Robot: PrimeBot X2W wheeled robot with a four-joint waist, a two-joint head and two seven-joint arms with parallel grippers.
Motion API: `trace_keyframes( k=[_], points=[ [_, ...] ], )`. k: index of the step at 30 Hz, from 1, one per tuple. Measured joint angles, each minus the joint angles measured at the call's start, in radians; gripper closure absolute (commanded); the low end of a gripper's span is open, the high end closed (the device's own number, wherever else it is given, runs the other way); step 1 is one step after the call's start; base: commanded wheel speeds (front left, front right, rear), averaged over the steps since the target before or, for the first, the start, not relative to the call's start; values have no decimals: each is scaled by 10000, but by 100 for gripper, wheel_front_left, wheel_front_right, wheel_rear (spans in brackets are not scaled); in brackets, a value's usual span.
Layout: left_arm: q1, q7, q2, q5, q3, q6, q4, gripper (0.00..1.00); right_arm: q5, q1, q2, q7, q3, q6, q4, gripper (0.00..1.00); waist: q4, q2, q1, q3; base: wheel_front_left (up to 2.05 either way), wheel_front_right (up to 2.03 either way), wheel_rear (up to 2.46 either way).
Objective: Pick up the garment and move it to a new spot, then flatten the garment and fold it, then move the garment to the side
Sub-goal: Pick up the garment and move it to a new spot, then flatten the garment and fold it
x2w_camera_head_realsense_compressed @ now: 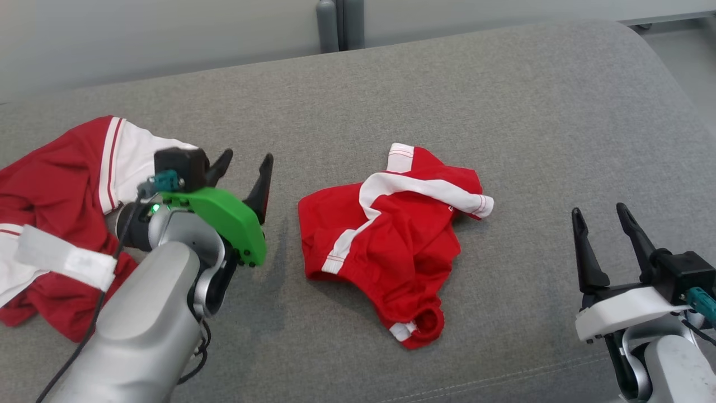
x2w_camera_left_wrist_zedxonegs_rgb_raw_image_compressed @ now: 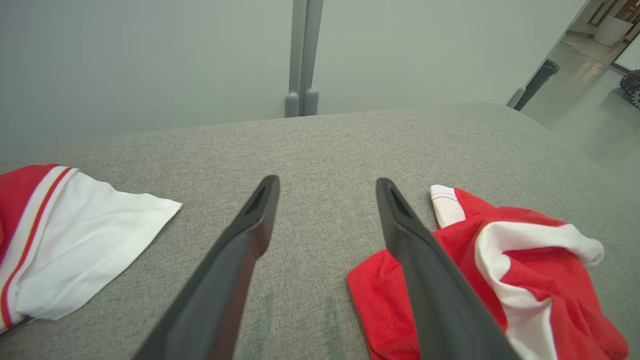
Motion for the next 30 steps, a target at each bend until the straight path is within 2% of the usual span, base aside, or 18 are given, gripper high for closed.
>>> trace_keyframes(
  k=[2, 11, 21, 30],
  points=[
    [416, -280, 111, 232, -240, 0, -44, 0, -4, 134, -100, -2, -142, -40, -92, 0, 128, 0, 0, -94, 0, 0, 0],
    [2115, -1962, 424, 483, -140, 86, -631, 0, -50, 649, -161, 0, -408, -125, -307, 0, 765, 0, 0, -464, 0, 0, 0],
    [3782, -1988, 464, 688, 393, 186, -1523, 0, -67, 1132, -109, 0, -376, -123, -316, 0, 1244, 0, 0, -886, 0, 0, 0],
    [5027, -1977, 485, 1300, 1444, 307, -3018, 0, -67, 1394, 63, 0, -385, -125, -516, 0, 1334, 0, 0, -1073, 0, 0, 0]
  ],
)
